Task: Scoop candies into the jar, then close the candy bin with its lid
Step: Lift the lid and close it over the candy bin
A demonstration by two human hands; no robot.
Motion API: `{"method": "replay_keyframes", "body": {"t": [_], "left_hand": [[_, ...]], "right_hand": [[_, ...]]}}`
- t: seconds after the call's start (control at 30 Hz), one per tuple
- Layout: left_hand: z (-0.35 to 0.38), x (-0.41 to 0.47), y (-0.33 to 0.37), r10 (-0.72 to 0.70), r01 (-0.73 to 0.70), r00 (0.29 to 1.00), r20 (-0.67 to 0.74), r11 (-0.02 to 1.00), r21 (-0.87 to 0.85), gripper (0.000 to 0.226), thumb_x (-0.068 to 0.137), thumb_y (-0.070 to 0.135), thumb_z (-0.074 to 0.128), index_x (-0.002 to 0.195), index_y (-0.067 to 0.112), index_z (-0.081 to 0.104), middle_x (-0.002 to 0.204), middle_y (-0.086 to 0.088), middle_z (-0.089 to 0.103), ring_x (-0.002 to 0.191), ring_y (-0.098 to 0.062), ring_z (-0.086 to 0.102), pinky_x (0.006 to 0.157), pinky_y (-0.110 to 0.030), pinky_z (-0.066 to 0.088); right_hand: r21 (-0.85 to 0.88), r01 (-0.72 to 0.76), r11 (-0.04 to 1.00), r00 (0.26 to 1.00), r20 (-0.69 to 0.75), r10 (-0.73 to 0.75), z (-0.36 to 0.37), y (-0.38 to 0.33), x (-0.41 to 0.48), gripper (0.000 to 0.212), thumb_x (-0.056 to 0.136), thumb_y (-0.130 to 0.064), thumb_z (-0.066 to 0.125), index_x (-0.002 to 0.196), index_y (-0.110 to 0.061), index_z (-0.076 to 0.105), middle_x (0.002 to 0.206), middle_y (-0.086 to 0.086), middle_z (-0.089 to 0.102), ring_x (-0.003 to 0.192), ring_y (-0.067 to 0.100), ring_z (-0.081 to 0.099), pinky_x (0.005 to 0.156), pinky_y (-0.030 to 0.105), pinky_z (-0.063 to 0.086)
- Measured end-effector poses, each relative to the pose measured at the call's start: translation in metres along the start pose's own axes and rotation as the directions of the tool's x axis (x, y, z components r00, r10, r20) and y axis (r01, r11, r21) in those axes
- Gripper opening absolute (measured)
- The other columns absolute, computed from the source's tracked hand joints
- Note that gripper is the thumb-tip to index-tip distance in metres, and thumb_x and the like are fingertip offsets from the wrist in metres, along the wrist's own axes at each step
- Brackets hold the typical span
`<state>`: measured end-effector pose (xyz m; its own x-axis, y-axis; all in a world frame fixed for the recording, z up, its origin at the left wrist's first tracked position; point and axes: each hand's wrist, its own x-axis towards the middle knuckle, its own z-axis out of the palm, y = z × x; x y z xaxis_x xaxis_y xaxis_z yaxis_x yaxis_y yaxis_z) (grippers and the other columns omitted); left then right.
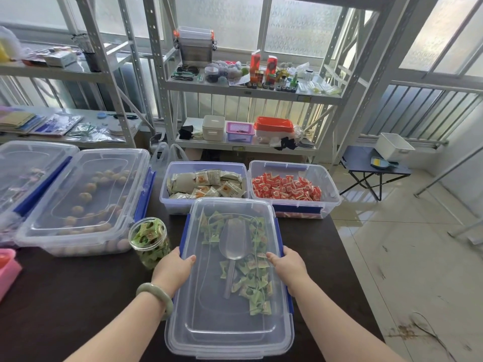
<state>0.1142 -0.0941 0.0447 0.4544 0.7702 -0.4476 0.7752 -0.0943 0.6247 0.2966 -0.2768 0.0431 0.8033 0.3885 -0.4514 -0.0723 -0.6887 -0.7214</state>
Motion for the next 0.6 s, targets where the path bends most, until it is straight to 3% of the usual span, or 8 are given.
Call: {"method": "replay_keyframes", "body": {"t": [0.1, 0.3, 0.43, 0.53, 0.6], "left_hand": [[0.002, -0.001, 0.006, -0.013, 0.011, 1.000, 0.009, 0.993, 0.122, 0.059, 0.096, 0.032, 0.043, 0.144, 0.004, 0.023, 0.145, -0.017, 0.038, 0.130, -0.032, 0.038, 0.103, -0.038, 0.035], [0.004, -0.003, 0.013, -0.022, 0.020, 1.000, 0.005, 0.972, 0.236, 0.059, 0.098, 0.031, 0.039, 0.144, 0.001, 0.019, 0.144, -0.018, 0.038, 0.129, -0.031, 0.040, 0.099, -0.036, 0.036], [0.003, -0.007, 0.015, -0.019, 0.017, 1.000, 0.003, 0.953, 0.302, 0.056, 0.099, 0.029, 0.037, 0.143, -0.001, 0.020, 0.144, -0.019, 0.038, 0.128, -0.031, 0.042, 0.099, -0.036, 0.038], [0.003, -0.007, 0.014, -0.007, 0.011, 1.000, -0.015, 0.973, 0.232, 0.054, 0.096, 0.030, 0.042, 0.138, -0.002, 0.031, 0.133, -0.022, 0.049, 0.119, -0.035, 0.049, 0.096, -0.040, 0.040], [0.002, -0.008, 0.013, -0.022, 0.021, 1.000, 0.005, 0.971, 0.239, 0.059, 0.097, 0.032, 0.040, 0.144, 0.001, 0.020, 0.141, -0.020, 0.041, 0.126, -0.032, 0.044, 0.098, -0.038, 0.038]], "right_hand": [[-0.087, 0.009, 0.996, 1.000, -0.019, -0.010, 0.001, -0.002, -0.001, 0.061, 0.089, -0.034, 0.059, 0.140, -0.007, 0.039, 0.136, 0.011, 0.054, 0.120, 0.028, 0.053, 0.098, 0.039, 0.045], [-0.110, -0.008, 0.994, 1.000, -0.010, 0.007, 0.001, -0.003, 0.000, 0.067, 0.089, -0.035, 0.058, 0.144, -0.008, 0.032, 0.143, 0.011, 0.047, 0.127, 0.029, 0.048, 0.104, 0.041, 0.042], [-0.112, -0.011, 0.994, 1.000, -0.004, 0.011, 0.000, -0.003, -0.001, 0.067, 0.090, -0.035, 0.058, 0.145, -0.008, 0.031, 0.144, 0.011, 0.047, 0.128, 0.029, 0.048, 0.103, 0.041, 0.042], [-0.113, -0.006, 0.994, 1.000, -0.007, 0.005, 0.000, -0.003, -0.002, 0.066, 0.090, -0.034, 0.058, 0.144, -0.007, 0.032, 0.143, 0.011, 0.047, 0.127, 0.028, 0.048, 0.100, 0.038, 0.043], [-0.111, 0.004, 0.994, 1.000, -0.006, -0.005, 0.000, -0.004, -0.002, 0.062, 0.090, -0.034, 0.058, 0.142, -0.007, 0.036, 0.139, 0.010, 0.052, 0.122, 0.027, 0.052, 0.091, 0.035, 0.045]]}}
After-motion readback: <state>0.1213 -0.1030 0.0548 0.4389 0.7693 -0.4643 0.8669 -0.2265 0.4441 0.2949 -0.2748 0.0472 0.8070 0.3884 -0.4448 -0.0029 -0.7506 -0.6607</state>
